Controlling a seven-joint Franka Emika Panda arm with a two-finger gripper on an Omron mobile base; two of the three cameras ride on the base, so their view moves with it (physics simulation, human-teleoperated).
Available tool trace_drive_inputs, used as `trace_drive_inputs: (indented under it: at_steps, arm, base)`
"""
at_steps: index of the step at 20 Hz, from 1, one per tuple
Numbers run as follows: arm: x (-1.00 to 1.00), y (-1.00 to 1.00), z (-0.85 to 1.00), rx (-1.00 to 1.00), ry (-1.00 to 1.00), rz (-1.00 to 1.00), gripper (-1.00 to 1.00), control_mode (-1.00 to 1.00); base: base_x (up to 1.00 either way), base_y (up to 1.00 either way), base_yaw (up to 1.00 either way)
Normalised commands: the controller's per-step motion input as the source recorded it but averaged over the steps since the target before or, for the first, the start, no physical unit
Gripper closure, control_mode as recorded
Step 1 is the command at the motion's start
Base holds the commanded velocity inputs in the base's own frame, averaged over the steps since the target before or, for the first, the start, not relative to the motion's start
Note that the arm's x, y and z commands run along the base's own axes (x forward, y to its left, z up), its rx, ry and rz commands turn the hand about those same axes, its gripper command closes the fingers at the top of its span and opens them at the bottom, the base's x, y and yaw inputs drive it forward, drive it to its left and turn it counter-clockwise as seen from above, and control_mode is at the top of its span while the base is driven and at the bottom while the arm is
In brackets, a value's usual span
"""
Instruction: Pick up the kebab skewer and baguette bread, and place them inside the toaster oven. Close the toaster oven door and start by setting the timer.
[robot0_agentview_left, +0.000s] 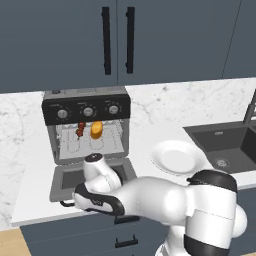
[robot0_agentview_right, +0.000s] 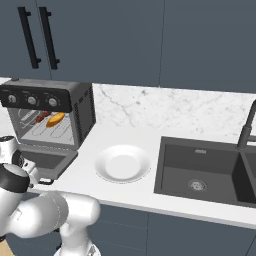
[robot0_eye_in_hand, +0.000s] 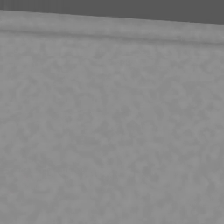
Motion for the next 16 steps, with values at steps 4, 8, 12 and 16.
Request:
trace_drive_inputs:
  at_steps: [4,8,12,16]
  arm:
    - [0.48,-0.02,-0.05,0.02,-0.18,0.01,-1.0,-1.0]
    - [0.51,-0.12,-0.04,0.04,-0.18,0.01,-1.0,-1.0]
    - [0.67,-0.22,-0.07,0.05,-0.16,0.0,-1.0,-1.0]
    - [0.59,-0.27,-0.06,0.06,-0.2,0.0,-1.0,-1.0]
  base:
    - [0.0,0.0,0.0]
    - [0.0,0.0,0.0]
    - [0.0,0.0,0.0]
    - [0.0,0.0,0.0]
